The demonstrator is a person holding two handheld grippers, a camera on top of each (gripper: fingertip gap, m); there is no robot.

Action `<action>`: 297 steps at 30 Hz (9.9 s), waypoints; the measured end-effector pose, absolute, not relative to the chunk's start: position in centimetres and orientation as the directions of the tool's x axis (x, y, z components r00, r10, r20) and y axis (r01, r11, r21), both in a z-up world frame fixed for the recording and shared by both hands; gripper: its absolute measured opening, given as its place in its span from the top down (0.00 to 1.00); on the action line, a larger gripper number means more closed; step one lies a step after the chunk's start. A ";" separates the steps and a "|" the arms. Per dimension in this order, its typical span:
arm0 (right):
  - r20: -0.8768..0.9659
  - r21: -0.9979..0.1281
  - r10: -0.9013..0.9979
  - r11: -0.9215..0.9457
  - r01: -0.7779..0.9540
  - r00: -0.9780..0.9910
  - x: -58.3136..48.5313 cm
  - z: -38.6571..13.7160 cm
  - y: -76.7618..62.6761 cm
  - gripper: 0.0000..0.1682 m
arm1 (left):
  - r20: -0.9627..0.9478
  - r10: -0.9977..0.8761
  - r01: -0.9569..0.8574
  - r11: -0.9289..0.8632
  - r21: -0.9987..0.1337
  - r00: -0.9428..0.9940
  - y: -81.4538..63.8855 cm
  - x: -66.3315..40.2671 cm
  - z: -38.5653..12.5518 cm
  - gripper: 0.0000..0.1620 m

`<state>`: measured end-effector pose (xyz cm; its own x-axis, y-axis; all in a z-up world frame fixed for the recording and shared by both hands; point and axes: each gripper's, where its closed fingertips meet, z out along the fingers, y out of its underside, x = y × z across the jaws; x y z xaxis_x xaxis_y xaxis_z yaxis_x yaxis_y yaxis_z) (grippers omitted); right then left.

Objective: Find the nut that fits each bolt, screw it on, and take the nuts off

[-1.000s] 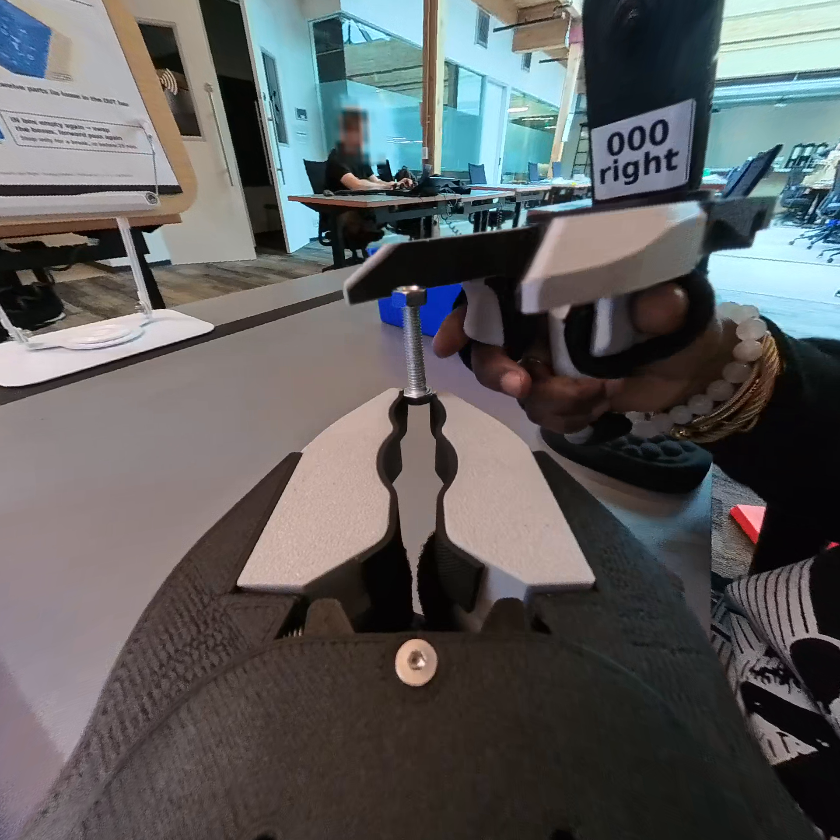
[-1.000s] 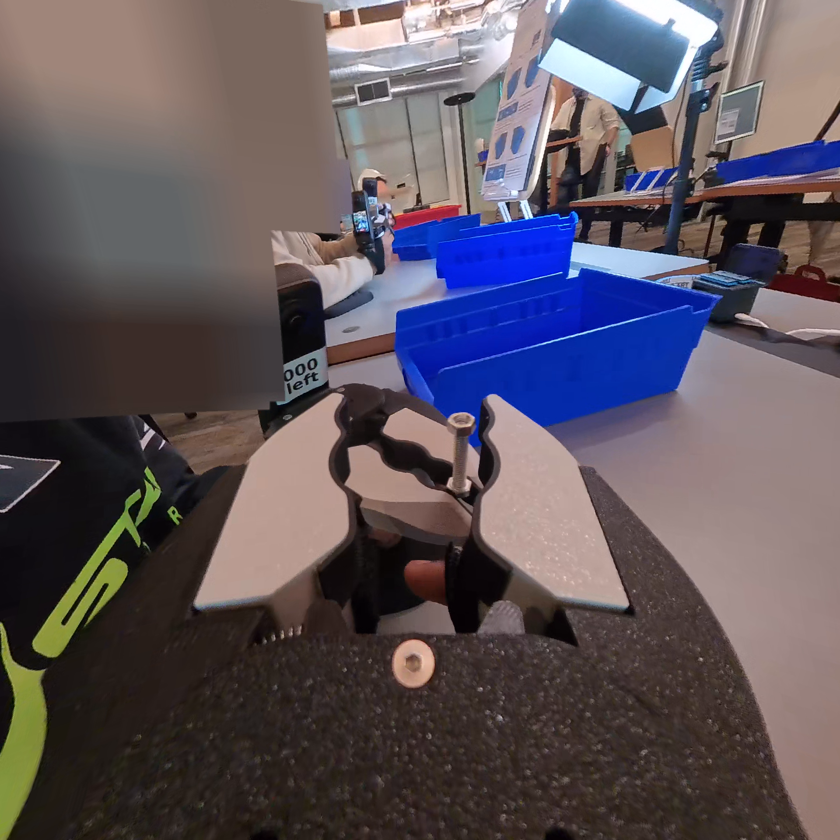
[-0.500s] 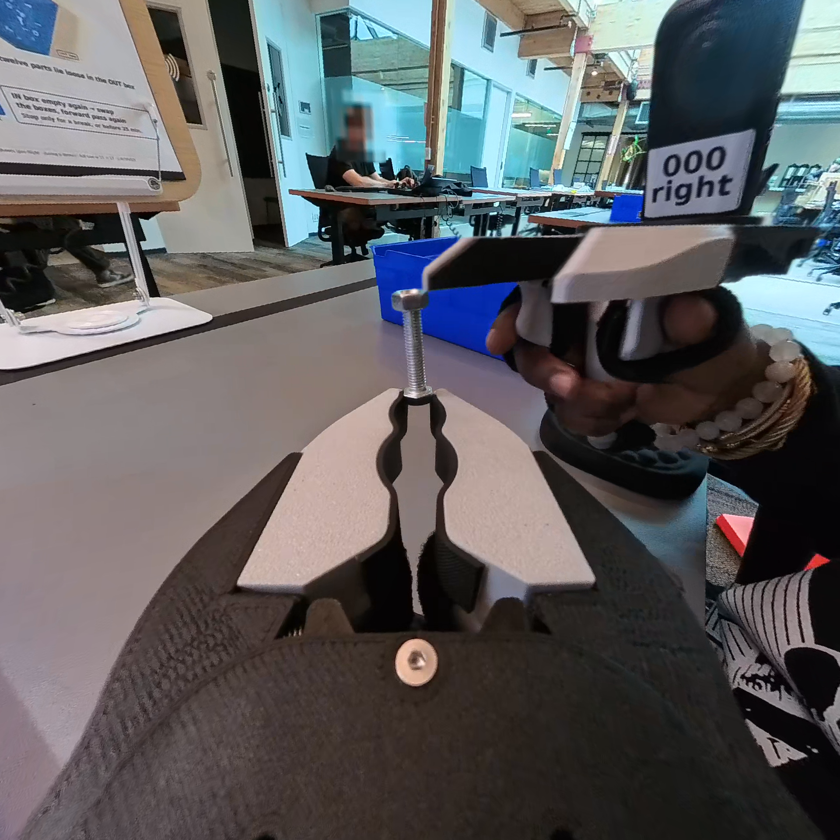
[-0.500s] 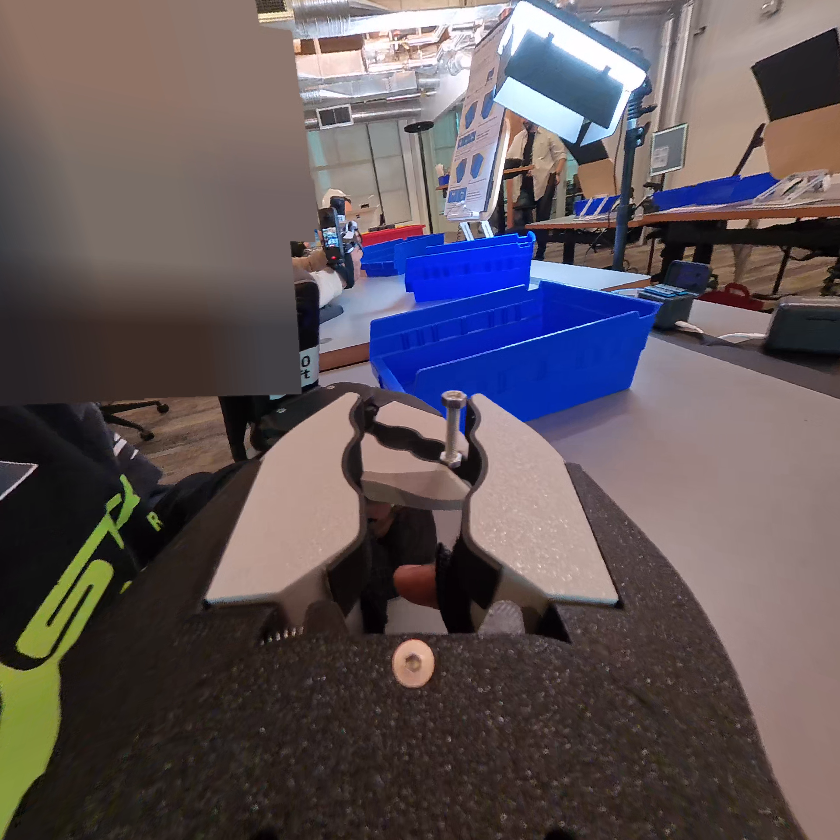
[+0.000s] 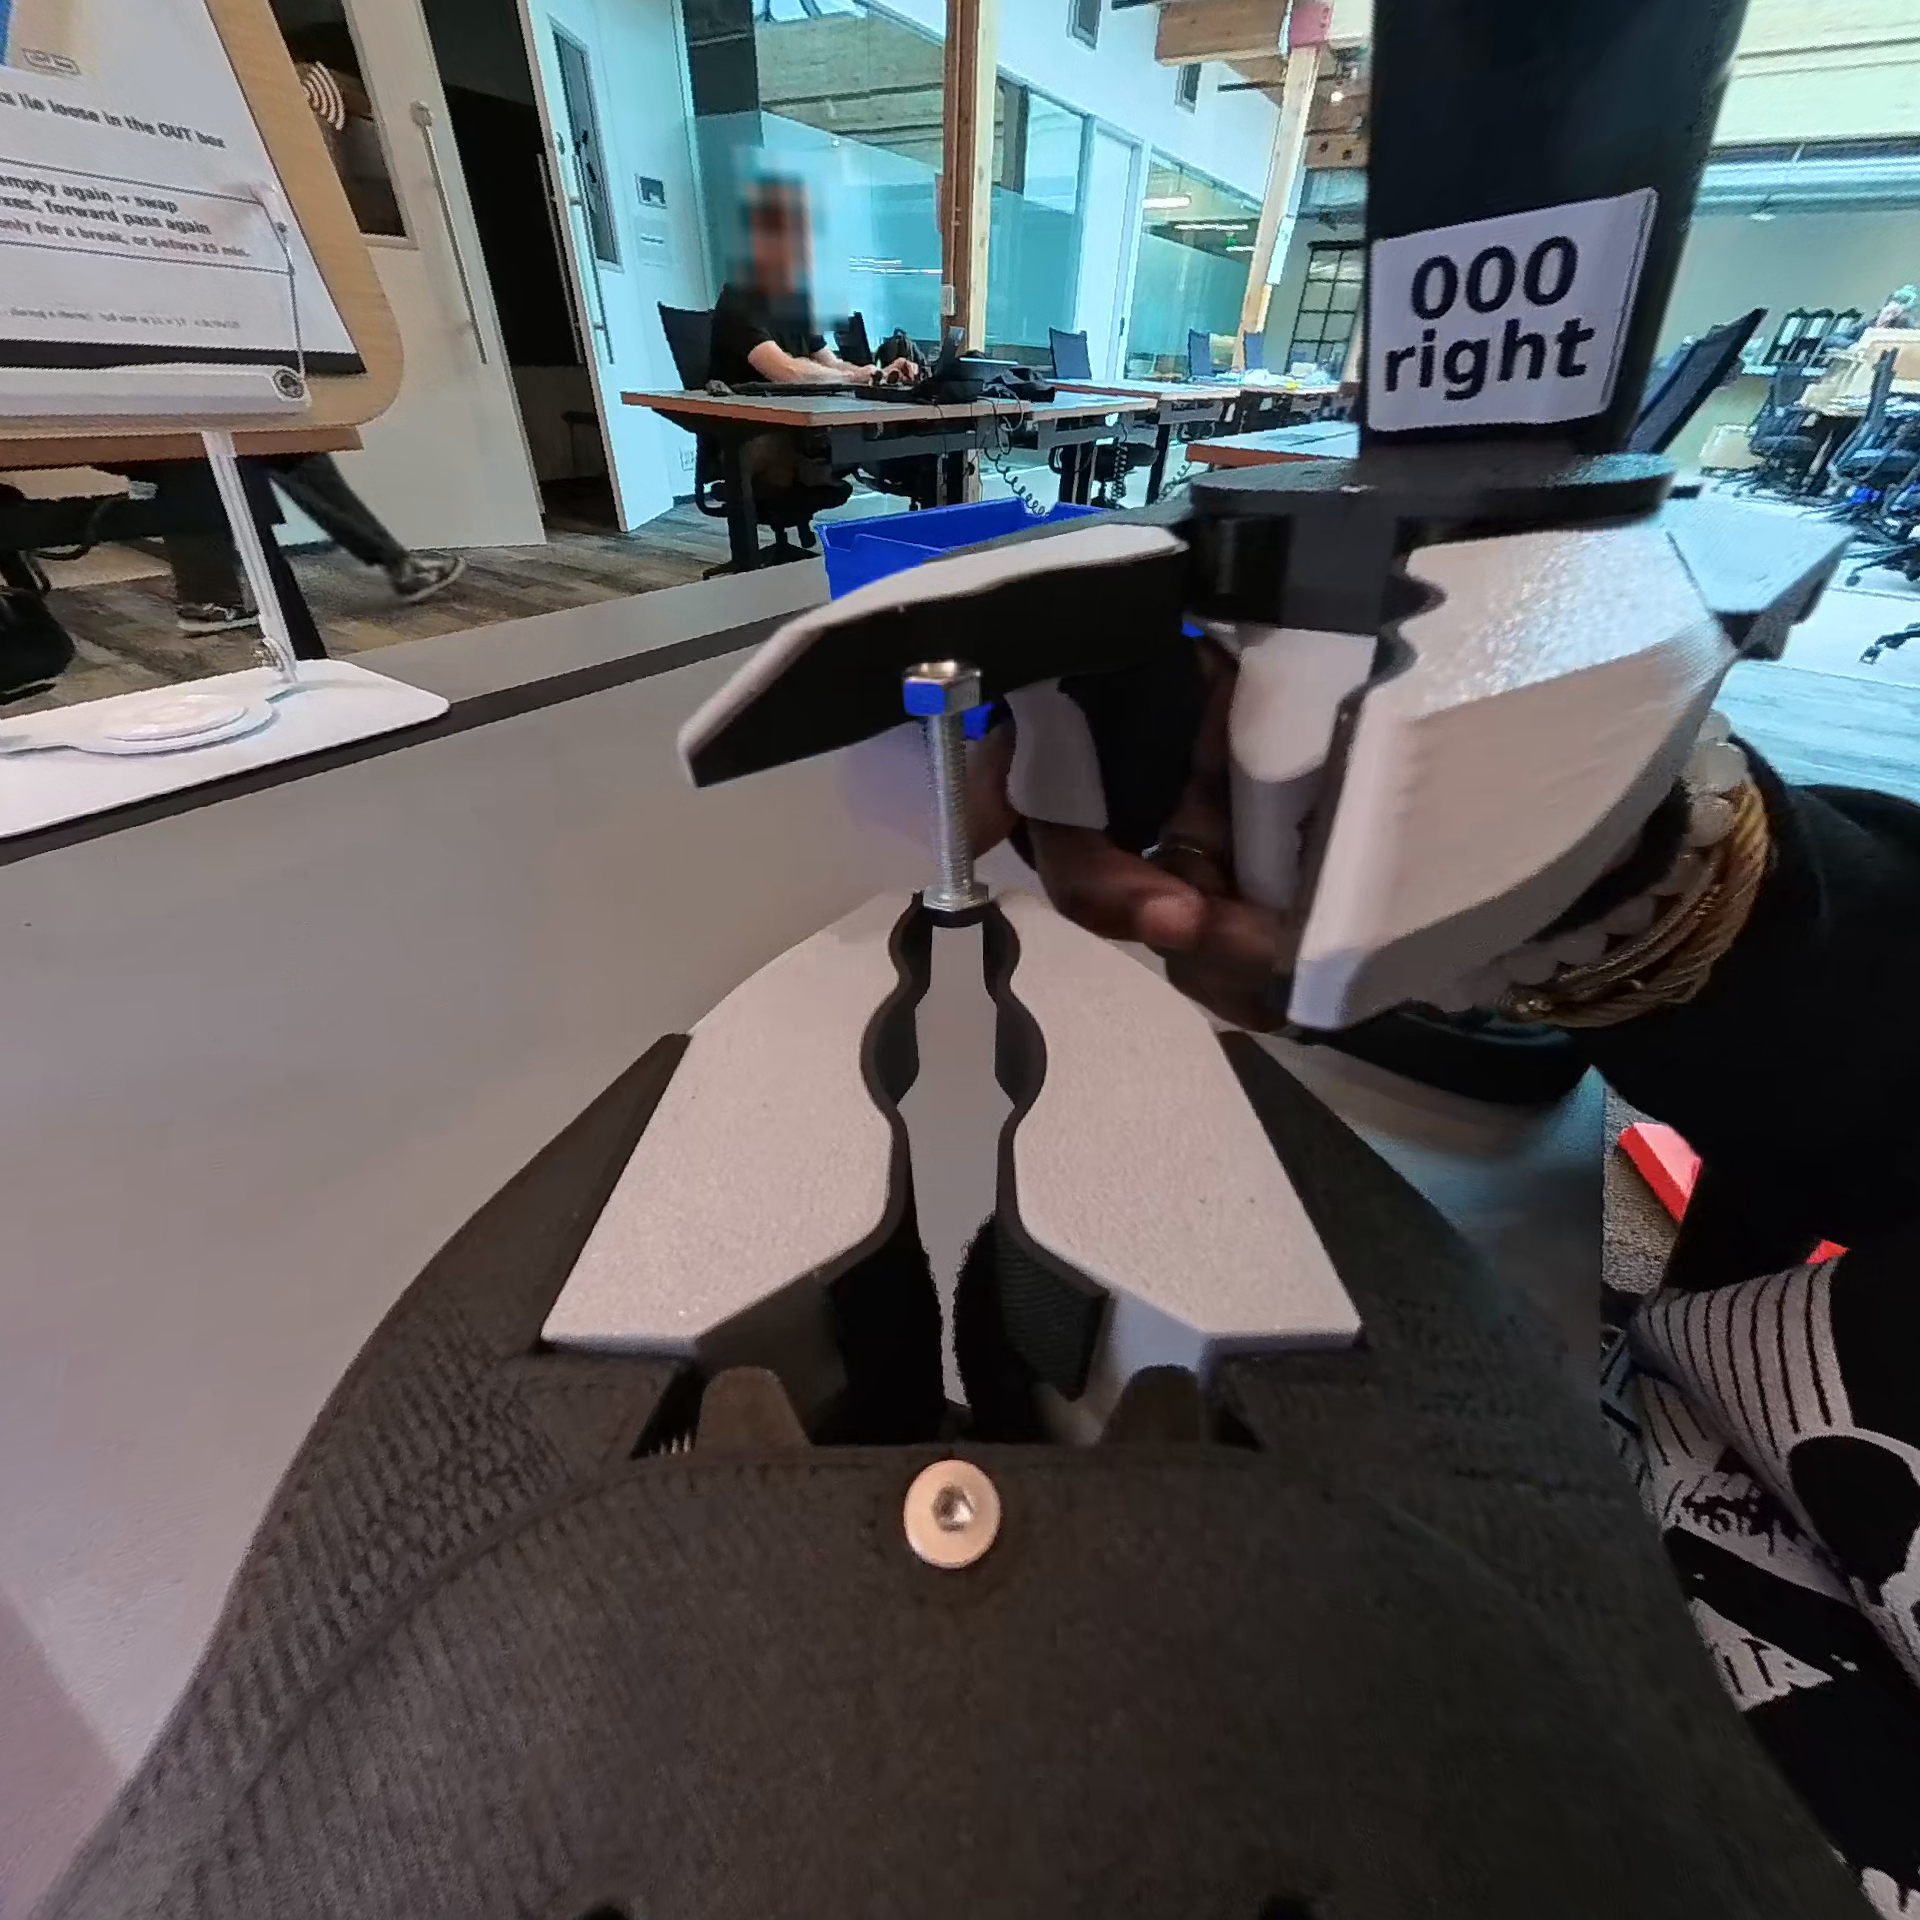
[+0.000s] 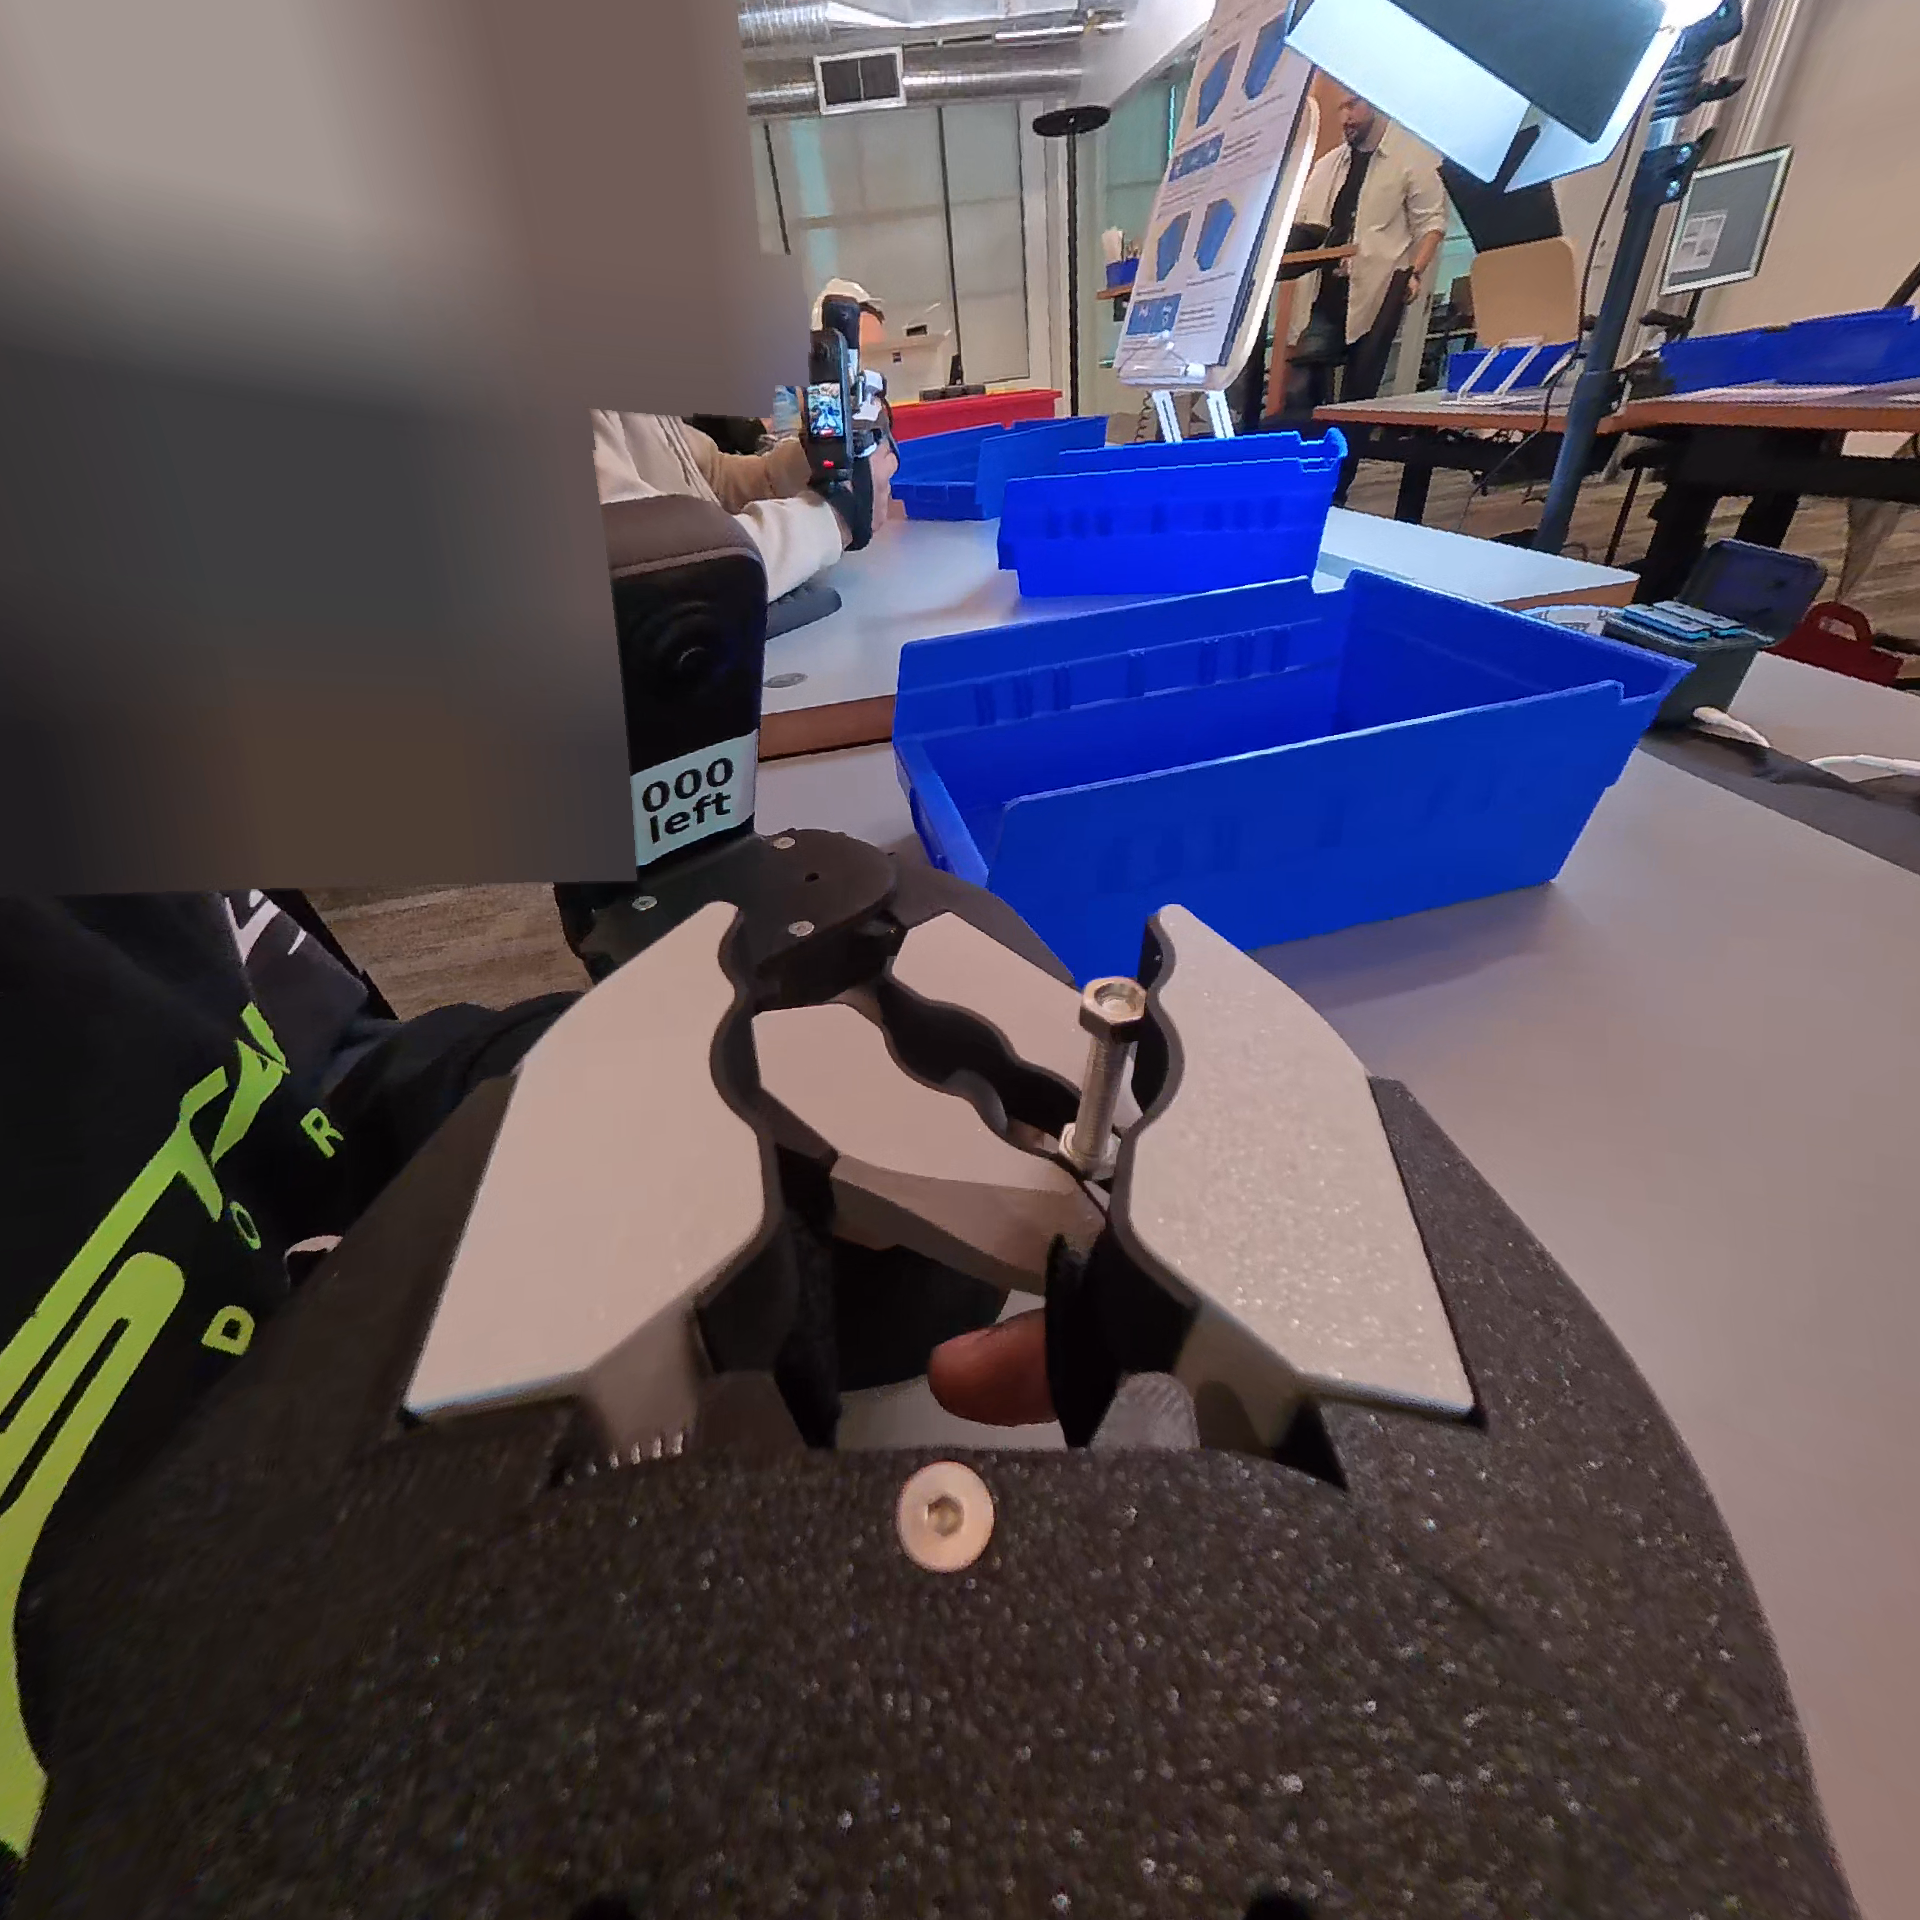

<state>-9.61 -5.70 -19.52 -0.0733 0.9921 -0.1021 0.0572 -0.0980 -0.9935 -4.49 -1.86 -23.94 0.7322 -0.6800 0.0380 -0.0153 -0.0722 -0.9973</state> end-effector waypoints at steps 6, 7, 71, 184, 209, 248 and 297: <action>-0.125 -0.992 0.992 -0.124 0.032 -0.030 -7.9 -19.4 -5.6 0.58 | 0.058 -0.669 0.006 -0.080 -0.997 0.741 -1.7 -4.8 -23.9 0.94; -0.126 -0.992 0.992 -0.126 0.030 -0.022 -7.6 -19.3 -5.7 0.59 | 0.060 -0.667 0.009 -0.080 -0.997 0.742 -1.7 -4.9 -23.8 0.94; -0.187 -0.982 0.982 -0.187 -0.025 0.034 -4.7 -19.1 -4.6 0.89 | 0.032 -0.661 -0.036 -0.089 -0.995 0.750 -1.5 -4.6 -24.4 0.94; 0.054 -0.757 0.301 -0.609 0.236 0.952 28.3 -29.4 21.1 0.96 | -0.001 -0.662 -0.106 -0.118 -0.987 0.750 -1.3 -4.0 -25.2 0.78; 0.042 -0.967 0.476 -0.201 0.155 0.878 22.0 -20.7 15.8 0.78 | -0.076 -0.606 -0.192 -0.129 -0.973 0.792 -3.9 -10.5 -19.0 0.79; 0.120 -0.993 0.712 0.097 0.072 0.692 15.7 -12.8 6.9 0.81 | -0.277 -0.754 -0.781 -0.624 0.021 0.596 5.4 -39.8 -30.2 0.93; 0.098 -0.984 0.831 -0.003 0.181 0.548 13.8 -16.8 5.6 0.79 | -0.114 -0.585 -0.523 -0.599 -0.606 0.803 1.1 -29.3 -25.8 0.75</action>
<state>13.84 5.65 -16.77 0.5483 0.8305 0.0982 0.1806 -0.0029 -0.9836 -29.25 1.09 -25.76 0.8028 -0.5852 -0.1143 -0.5231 -0.5992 -0.6061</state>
